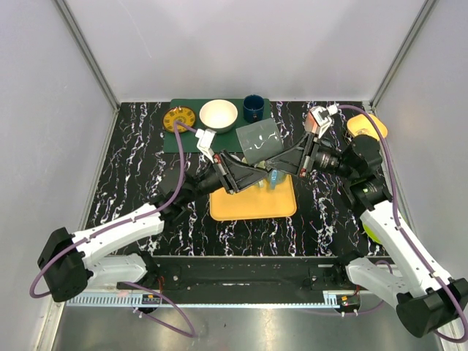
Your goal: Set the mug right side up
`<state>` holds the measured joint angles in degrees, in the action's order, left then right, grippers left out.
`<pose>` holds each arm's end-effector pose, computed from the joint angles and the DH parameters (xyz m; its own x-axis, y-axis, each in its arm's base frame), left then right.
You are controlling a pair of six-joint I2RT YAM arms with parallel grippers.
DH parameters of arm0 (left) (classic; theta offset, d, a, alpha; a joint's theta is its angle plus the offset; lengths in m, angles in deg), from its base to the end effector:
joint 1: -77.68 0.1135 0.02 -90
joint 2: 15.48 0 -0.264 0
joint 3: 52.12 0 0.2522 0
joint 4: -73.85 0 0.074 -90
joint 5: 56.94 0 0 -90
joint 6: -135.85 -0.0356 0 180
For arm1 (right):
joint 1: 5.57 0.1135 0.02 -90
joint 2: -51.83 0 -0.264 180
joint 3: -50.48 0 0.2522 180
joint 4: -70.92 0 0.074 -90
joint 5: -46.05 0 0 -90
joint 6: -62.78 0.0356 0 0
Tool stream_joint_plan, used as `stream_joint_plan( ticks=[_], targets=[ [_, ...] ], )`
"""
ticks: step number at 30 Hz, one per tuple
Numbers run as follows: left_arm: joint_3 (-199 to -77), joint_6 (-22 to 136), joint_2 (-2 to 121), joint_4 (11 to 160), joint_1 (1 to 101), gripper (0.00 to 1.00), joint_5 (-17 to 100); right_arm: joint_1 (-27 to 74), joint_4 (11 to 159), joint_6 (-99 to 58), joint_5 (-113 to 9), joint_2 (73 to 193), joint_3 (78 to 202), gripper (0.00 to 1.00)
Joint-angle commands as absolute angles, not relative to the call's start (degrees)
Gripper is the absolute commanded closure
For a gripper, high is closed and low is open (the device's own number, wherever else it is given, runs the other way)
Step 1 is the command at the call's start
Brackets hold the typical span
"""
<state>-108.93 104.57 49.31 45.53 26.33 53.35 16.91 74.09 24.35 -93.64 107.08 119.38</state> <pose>0.1515 -0.2092 0.3547 -0.6869 -0.4246 -0.5899 0.6713 -0.0597 -0.7388 0.1837 0.1054 0.4076 -0.6321 0.2869 -0.7198 -0.7161 0.1389 0.6841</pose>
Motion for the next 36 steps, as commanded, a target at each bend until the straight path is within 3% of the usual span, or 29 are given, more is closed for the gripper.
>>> stream_joint_plan(
  ticks=[1,9,19,24,30,33,36],
  targets=[
    [-109.3,102.0,47.9,50.0,21.5,1.0,70.6,16.0,71.8,21.3,-89.0,109.4,124.0,0.72],
    [-108.9,102.3,47.4,49.4,21.5,1.0,71.1,16.0,72.4,20.4,-91.3,110.8,123.6,1.0],
    [-109.3,102.1,47.5,48.1,21.3,1.0,72.1,16.1,68.1,23.3,-92.9,111.1,120.1,1.0],
    [-110.1,101.8,48.3,48.6,21.0,1.0,72.4,16.5,67.2,23.6,-94.3,111.9,120.7,0.77],
    [-110.4,101.7,49.0,48.5,20.6,1.0,72.4,16.8,69.0,22.5,-94.3,112.7,121.6,0.62],
    [-110.6,101.5,48.9,48.6,20.3,1.0,72.2,16.8,70.4,21.5,-93.4,112.7,121.6,0.59],
    [-110.6,101.4,49.1,48.9,19.8,1.0,72.3,17.1,70.5,21.2,-92.8,112.5,121.6,0.71]
  ],
)
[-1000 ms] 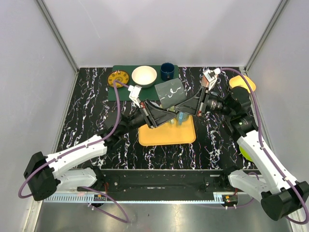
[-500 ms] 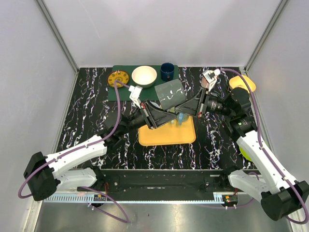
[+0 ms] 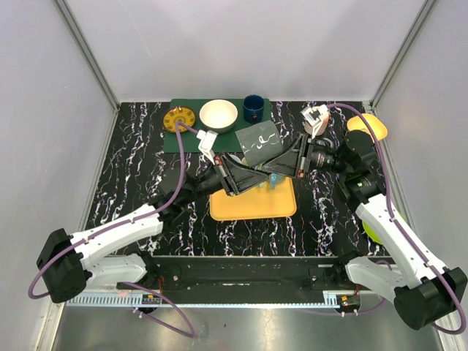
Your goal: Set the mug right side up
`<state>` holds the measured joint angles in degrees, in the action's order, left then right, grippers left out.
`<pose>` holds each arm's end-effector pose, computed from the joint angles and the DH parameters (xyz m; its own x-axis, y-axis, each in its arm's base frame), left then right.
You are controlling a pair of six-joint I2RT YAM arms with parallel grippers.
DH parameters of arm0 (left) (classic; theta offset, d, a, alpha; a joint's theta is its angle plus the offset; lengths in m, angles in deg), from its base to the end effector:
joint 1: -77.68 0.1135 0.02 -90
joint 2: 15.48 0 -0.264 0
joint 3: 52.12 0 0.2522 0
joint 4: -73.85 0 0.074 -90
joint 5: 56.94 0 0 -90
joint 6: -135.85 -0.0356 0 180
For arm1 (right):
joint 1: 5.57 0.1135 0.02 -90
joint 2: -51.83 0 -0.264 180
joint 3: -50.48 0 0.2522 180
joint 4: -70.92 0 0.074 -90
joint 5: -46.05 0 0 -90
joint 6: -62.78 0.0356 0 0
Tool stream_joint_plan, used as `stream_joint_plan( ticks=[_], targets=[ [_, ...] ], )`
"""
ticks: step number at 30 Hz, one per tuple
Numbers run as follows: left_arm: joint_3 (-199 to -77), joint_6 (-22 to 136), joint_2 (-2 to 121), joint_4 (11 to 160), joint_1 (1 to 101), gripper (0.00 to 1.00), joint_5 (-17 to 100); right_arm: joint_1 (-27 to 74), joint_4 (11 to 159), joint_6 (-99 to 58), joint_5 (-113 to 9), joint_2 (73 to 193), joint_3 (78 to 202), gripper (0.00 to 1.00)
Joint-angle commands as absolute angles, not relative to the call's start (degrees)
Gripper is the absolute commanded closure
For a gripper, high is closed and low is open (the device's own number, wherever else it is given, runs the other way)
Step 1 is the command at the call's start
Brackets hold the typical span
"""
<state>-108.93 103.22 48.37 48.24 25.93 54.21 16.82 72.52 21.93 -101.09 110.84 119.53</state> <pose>0.1481 -0.2087 0.3537 -0.6888 -0.3949 -0.6079 0.6751 -0.0441 -0.7364 0.1964 0.1132 0.3975 -0.6487 0.1766 -0.7403 -0.7403 0.0788 0.6676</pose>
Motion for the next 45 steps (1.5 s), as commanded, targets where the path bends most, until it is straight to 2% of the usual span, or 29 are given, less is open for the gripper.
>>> stream_joint_plan(
  ticks=[1,4,10,11,12,15,19,26,30,33,38,41,43,45],
  targets=[
    [-110.6,101.3,49.2,48.9,19.7,1.0,72.3,17.3,70.5,21.2,-92.8,112.7,121.8,0.86],
    [-110.9,101.3,49.9,48.4,18.7,1.0,72.8,17.8,71.4,20.8,-91.5,113.0,122.0,1.0],
    [-110.0,100.7,49.0,48.1,18.2,0.99,72.2,17.9,68.8,21.7,-90.4,111.4,119.6,1.0],
    [-109.5,100.3,48.6,48.4,18.2,0.95,71.3,17.9,68.8,21.6,-90.3,111.2,119.3,1.0],
    [-109.3,99.6,48.2,48.7,18.2,0.87,70.8,17.9,68.7,21.6,-90.4,110.9,119.1,1.0],
    [-108.4,98.2,46.1,50.0,18.3,0.7,69.1,17.9,67.6,22.0,-90.8,110.1,118.6,1.0],
    [-107.7,96.9,43.7,51.8,18.6,0.6,66.9,17.9,66.3,23.0,-91.1,109.4,118.4,1.0],
    [-106.4,96.7,42.0,52.8,19.5,0.57,66.5,18.0,66.5,23.2,-89.6,107.8,117.9,1.0],
    [-103.9,96.5,39.5,54.0,20.6,0.56,65.7,17.7,71.7,20.0,-86.7,105.6,118.9,1.0],
    [-101.4,96.1,35.4,55.7,21.4,0.56,64.7,17.5,81.5,14.0,-78.9,103.4,121.0,1.0],
    [-97.8,93.1,28.7,61.5,21.6,0.56,59.9,17.0,104.2,1.4,-53.2,103.1,128.2,1.0],
    [-96.5,91.5,24.4,65.5,21.6,0.56,56.1,16.1,110.7,-2.2,-36.8,103.9,130.5,1.0],
    [-95.6,90.7,21.7,68.3,21.6,0.56,54.2,14.2,112.0,-3.3,-30.6,104.0,130.7,1.0],
    [-95.0,90.1,19.7,70.0,21.6,0.57,51.9,9.7,114.2,-3.6,-29.5,104.7,130.7,1.0]
  ],
)
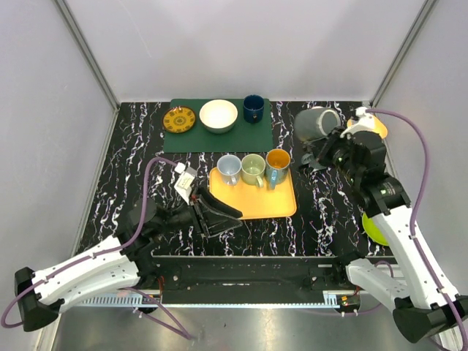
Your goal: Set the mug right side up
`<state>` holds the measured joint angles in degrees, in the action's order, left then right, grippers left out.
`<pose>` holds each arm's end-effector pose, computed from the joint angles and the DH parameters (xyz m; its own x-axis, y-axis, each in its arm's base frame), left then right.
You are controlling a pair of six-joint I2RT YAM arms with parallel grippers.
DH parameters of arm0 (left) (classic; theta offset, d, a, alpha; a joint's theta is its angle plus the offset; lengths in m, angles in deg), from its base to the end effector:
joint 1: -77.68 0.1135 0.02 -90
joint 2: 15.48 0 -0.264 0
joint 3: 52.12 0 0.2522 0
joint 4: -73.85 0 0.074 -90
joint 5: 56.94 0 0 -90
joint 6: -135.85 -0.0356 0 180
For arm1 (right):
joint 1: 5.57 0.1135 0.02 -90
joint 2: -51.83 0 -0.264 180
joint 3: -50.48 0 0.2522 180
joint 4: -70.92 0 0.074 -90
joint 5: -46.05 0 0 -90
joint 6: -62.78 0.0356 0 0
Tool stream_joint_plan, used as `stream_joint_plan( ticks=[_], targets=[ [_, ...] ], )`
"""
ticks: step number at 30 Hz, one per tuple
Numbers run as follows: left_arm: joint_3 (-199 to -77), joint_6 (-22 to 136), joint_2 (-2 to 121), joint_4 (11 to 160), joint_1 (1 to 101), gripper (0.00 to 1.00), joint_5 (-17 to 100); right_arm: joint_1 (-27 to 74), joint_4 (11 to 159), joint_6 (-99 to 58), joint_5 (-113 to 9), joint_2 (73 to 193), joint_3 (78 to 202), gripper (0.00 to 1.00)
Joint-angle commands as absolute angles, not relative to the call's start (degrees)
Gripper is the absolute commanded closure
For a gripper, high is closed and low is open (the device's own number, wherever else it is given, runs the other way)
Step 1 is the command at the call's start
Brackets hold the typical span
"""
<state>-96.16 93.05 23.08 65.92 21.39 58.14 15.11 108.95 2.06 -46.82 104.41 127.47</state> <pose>0.0807 -0.1481 0.3268 -0.6333 -0.2482 -0.7330 0.7618 -0.0331 -0.6469 0.1825 0.0708 0.4016 -0.3869 0.3761 -0.8419 -0.2396 0.8407 0.4856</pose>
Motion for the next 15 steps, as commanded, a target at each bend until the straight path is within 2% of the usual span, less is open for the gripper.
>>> stream_joint_plan(
  ticks=[1,3,9,15],
  targets=[
    [-94.5,89.8,19.3,70.4,21.6,0.57,51.3,8.1,115.0,-3.7,-28.4,105.1,130.5,1.0],
    [-94.2,89.1,18.6,71.8,21.6,0.57,49.9,1.6,117.2,-3.5,-29.6,106.8,129.7,1.0],
    [-93.0,88.2,18.4,72.1,21.6,0.57,48.9,-3.3,117.6,0.6,-30.6,108.3,120.7,1.0],
    [-91.1,87.9,19.8,70.6,21.6,0.57,49.2,-3.3,115.6,3.2,-33.0,111.2,113.1,1.0]
  ],
)
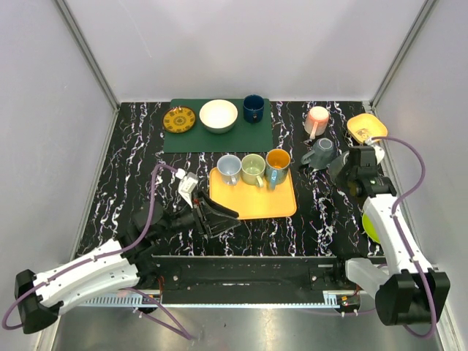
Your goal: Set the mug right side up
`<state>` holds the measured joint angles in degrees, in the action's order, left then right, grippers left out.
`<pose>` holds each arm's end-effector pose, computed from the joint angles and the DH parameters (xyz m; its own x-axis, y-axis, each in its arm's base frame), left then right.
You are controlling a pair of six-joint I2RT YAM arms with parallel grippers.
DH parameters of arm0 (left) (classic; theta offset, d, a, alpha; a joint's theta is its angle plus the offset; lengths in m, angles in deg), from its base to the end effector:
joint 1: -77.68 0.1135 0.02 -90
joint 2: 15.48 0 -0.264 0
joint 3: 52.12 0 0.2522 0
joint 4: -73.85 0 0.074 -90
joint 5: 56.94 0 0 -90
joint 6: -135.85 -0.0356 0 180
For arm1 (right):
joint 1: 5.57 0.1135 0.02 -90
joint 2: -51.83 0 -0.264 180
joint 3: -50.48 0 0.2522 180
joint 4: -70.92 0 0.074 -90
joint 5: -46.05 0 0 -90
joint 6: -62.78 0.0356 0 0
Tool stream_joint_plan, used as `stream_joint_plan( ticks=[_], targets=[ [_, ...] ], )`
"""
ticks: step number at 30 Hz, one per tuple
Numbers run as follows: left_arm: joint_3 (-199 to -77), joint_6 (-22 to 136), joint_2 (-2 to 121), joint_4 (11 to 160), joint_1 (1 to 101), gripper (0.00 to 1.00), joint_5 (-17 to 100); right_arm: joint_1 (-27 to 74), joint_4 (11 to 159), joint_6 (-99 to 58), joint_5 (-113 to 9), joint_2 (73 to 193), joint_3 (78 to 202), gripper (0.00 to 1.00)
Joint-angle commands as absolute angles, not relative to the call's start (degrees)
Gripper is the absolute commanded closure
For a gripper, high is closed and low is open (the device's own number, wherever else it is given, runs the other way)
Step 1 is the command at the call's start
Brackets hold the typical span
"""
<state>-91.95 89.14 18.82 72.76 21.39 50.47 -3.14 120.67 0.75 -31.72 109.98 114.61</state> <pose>0.0800 -0.1392 0.2990 -0.6108 -0.2634 -0.7467 0.7417 0.1397 -0.6560 0.2102 0.0014 0.2888 -0.5582 0.4351 -0.7065 0.4225 0.8819 0.2093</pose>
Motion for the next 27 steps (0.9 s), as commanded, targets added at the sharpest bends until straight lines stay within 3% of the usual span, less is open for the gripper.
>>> stream_joint_plan(
  ticks=[1,15,27],
  targets=[
    [-90.8,87.9,20.0,70.4,21.6,0.58,49.5,-3.2,115.0,3.4,-34.3,111.7,111.6,1.0],
    [-88.8,88.5,20.6,74.0,21.6,0.56,44.8,-3.2,103.8,4.7,-37.0,124.7,107.3,1.0],
    [-89.8,86.2,20.5,78.7,21.6,0.56,42.0,-2.5,102.4,3.0,-31.9,132.1,109.3,1.0]
  ],
)
